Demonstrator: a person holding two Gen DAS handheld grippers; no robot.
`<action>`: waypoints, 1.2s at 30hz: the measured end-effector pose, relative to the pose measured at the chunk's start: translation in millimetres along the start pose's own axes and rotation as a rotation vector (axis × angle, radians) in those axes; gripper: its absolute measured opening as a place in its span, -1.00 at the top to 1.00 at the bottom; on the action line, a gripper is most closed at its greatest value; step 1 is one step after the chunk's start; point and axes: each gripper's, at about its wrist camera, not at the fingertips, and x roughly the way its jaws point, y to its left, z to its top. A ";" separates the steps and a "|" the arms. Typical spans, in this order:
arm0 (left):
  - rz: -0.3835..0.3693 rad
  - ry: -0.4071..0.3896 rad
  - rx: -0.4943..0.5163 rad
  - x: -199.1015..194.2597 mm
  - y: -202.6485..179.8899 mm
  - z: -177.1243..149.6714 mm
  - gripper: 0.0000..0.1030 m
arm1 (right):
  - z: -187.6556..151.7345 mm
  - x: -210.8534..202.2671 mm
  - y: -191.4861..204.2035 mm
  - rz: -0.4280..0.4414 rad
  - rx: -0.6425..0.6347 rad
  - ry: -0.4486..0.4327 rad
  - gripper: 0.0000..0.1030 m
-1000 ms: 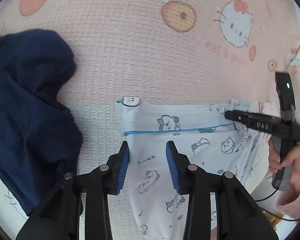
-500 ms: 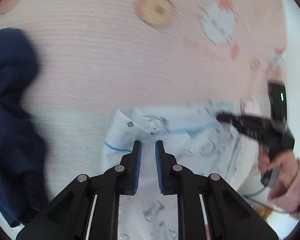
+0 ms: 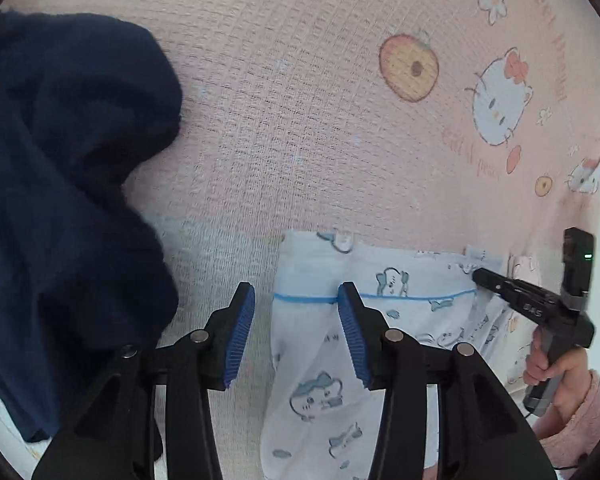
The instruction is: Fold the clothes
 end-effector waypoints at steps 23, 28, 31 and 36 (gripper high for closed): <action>0.129 -0.016 0.044 -23.1 1.9 3.5 0.90 | 41.8 -7.8 12.1 0.111 -0.194 0.122 0.48; 0.127 -0.019 0.016 -20.2 1.2 1.9 0.90 | 17.3 15.8 1.0 0.083 -0.125 0.155 0.47; 0.126 -0.023 0.007 -21.8 0.9 1.5 0.90 | 12.6 16.4 -6.1 0.077 -0.111 0.131 0.82; 0.137 -0.074 0.041 -32.4 -5.2 1.1 0.90 | 13.4 -9.7 -18.5 0.146 -0.177 0.071 0.93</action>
